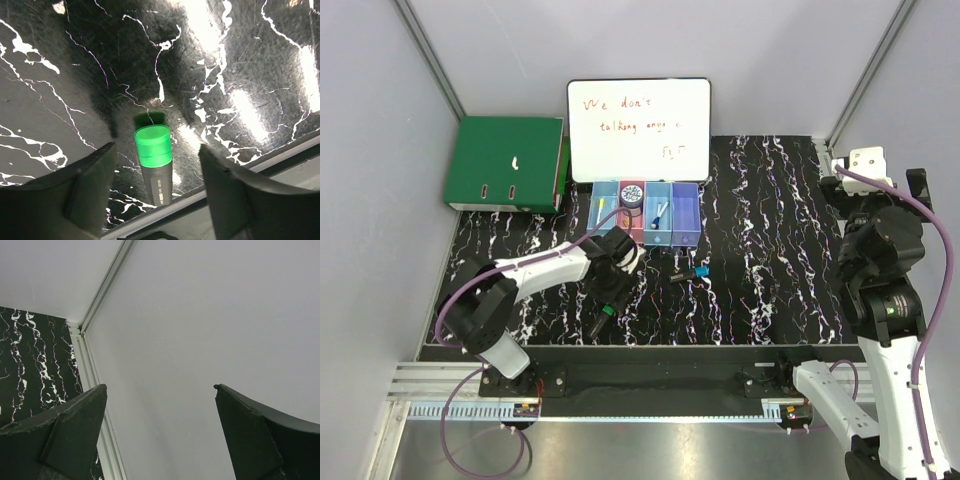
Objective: Sort the stationery into containers
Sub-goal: Pick up the pen from the corner of the board.
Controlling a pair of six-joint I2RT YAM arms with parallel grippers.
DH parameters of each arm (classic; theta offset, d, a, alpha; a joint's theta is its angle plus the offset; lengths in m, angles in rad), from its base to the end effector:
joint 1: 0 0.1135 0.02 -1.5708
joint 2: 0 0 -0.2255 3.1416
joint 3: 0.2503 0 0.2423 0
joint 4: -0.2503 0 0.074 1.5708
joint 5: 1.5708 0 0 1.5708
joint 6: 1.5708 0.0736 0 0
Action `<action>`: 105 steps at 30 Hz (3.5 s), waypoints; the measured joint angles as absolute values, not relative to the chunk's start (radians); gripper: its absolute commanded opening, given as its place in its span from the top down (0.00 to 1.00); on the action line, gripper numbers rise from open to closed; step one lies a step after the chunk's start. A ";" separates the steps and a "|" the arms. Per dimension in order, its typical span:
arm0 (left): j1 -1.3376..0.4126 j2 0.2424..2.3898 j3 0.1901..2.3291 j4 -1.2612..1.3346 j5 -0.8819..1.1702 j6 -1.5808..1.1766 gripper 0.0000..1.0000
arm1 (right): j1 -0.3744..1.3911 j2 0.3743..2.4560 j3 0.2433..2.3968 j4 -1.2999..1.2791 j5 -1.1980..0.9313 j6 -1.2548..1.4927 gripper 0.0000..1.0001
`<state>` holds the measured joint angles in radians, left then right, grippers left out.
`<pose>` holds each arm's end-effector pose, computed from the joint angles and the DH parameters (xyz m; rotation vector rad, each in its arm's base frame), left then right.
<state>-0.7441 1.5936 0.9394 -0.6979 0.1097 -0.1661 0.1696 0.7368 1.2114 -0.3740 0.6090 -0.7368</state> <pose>0.2004 -0.1955 0.1001 0.8663 2.8507 -0.2907 0.1728 -0.0131 0.4392 -0.1842 1.5446 -0.8980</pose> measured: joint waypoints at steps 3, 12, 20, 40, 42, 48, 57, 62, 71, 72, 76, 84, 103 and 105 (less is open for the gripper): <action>-0.744 1.596 0.939 -0.697 0.106 -0.178 0.43 | 0.169 0.740 1.211 -0.375 0.609 -0.737 0.03; -0.744 1.641 0.948 -0.724 0.078 -0.197 0.45 | 0.169 0.764 1.233 -0.391 0.609 -0.737 0.03; -0.780 1.716 1.019 -0.796 0.021 -0.210 1.00 | 0.168 0.766 1.259 -0.394 0.608 -0.736 0.03; -0.697 1.765 1.362 -0.869 0.001 -0.155 1.00 | 0.168 0.757 1.262 -0.404 0.584 -0.720 0.03; -0.667 1.785 1.467 -0.876 0.016 -0.154 1.00 | 0.168 0.754 1.259 -0.414 0.577 -0.712 0.02; -0.643 1.901 1.818 -0.888 0.081 -0.161 1.00 | 0.166 0.743 1.253 -0.538 0.480 -0.643 0.02; -0.626 2.106 2.127 -0.857 0.181 -0.207 1.00 | 0.164 0.771 1.298 -0.846 0.057 -0.461 0.01; -0.590 2.108 2.084 -0.797 0.329 -0.272 1.00 | 0.163 0.795 1.287 -0.885 -0.212 -0.313 0.02; -0.541 1.897 1.841 -0.494 0.558 -0.458 1.00 | 0.163 0.968 1.244 -0.765 -0.545 -0.104 0.09; -0.543 1.879 1.847 -0.468 0.581 -0.478 1.00 | 0.163 0.999 1.245 -0.740 -0.567 -0.089 0.09; -0.551 1.821 1.872 -0.357 0.653 -0.549 1.00 | 0.170 1.106 1.253 -0.641 -0.638 -0.025 0.10; -0.582 1.822 1.899 -0.290 0.694 -0.611 1.00 | 0.217 1.157 1.274 -0.524 -0.671 0.021 0.11; -0.642 1.892 1.937 -0.234 0.726 -0.668 1.00 | 0.270 1.186 1.300 -0.448 -0.628 0.017 0.23; -0.642 1.892 1.937 -0.230 0.731 -0.675 1.00 | 0.270 1.186 1.300 -0.440 -0.618 0.013 0.33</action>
